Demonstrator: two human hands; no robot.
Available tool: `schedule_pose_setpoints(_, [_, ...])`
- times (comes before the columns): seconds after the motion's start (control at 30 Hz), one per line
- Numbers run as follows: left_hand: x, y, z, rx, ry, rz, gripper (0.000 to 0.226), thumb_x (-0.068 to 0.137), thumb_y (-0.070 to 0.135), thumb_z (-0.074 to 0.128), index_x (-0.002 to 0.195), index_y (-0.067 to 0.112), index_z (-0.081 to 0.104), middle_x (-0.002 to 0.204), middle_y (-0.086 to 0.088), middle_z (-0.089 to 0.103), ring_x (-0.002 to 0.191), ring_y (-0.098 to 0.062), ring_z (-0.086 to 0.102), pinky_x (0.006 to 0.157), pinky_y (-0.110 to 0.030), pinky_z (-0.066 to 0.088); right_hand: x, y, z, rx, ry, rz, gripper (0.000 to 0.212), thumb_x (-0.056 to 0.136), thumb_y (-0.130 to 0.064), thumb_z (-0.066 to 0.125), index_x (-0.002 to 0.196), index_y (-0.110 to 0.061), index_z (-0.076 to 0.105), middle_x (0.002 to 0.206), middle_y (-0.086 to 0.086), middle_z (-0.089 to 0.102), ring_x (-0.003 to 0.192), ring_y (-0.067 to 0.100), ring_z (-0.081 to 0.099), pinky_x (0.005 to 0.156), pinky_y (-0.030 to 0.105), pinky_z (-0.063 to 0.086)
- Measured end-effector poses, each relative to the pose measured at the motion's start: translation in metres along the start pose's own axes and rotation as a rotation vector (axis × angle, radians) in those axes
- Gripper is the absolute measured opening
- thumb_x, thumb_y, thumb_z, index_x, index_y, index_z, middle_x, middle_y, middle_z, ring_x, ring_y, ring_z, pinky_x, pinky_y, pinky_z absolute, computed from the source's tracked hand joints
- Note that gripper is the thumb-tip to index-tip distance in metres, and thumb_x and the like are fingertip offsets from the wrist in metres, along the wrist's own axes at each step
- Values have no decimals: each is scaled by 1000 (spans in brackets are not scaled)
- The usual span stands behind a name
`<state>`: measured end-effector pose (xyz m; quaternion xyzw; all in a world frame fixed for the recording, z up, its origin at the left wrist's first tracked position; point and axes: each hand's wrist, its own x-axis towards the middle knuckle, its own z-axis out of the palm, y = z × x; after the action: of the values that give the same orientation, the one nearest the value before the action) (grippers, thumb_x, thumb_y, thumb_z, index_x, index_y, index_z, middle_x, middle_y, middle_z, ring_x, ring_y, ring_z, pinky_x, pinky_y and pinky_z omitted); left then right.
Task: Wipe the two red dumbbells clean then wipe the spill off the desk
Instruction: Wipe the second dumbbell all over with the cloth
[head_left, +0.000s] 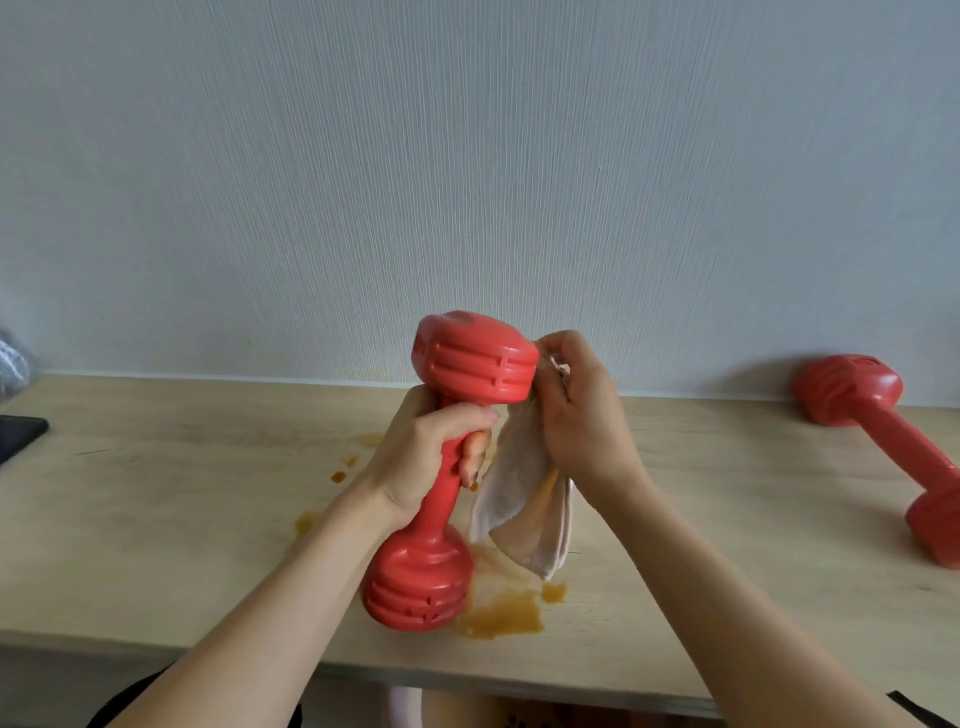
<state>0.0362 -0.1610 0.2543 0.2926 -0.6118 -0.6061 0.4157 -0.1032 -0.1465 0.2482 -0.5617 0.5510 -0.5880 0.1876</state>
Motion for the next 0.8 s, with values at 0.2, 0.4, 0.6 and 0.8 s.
schedule_pose_setpoints(0.2, [2, -1, -3, 180, 129, -15, 17, 68, 30, 69, 60, 15, 64, 53, -3, 56, 46, -13, 52, 49, -25, 44, -2, -1, -3, 175, 22, 16, 9, 96, -8, 48, 91, -3, 52, 75, 1, 53, 67, 5, 48, 65, 22, 42])
schedule_pose_setpoints(0.4, [0, 1, -7, 242, 431, 67, 36, 51, 35, 81, 70, 7, 68, 53, 0, 65, 49, -14, 63, 54, -29, 55, -3, -5, 1, 130, -5, -36, 4, 94, -9, 52, 92, -9, 55, 79, -3, 59, 68, -1, 53, 67, 15, 42])
schedule_pose_setpoints(0.6, [0, 6, -24, -41, 219, -81, 34, 55, 28, 70, 79, 3, 66, 68, -6, 72, 62, -14, 69, 68, -25, 57, -2, -4, -4, 102, 140, -60, 10, 93, -10, 54, 93, -18, 59, 102, 6, 55, 86, -7, 52, 77, 5, 36])
schedule_pose_setpoints(0.8, [-2, 1, -21, -85, 215, -63, 38, 65, 41, 61, 78, 6, 60, 56, 3, 59, 49, -9, 56, 53, -21, 50, -11, -23, 15, 110, 219, -300, 9, 93, -23, 48, 99, -21, 55, 108, -1, 40, 103, 15, 46, 88, 13, 37])
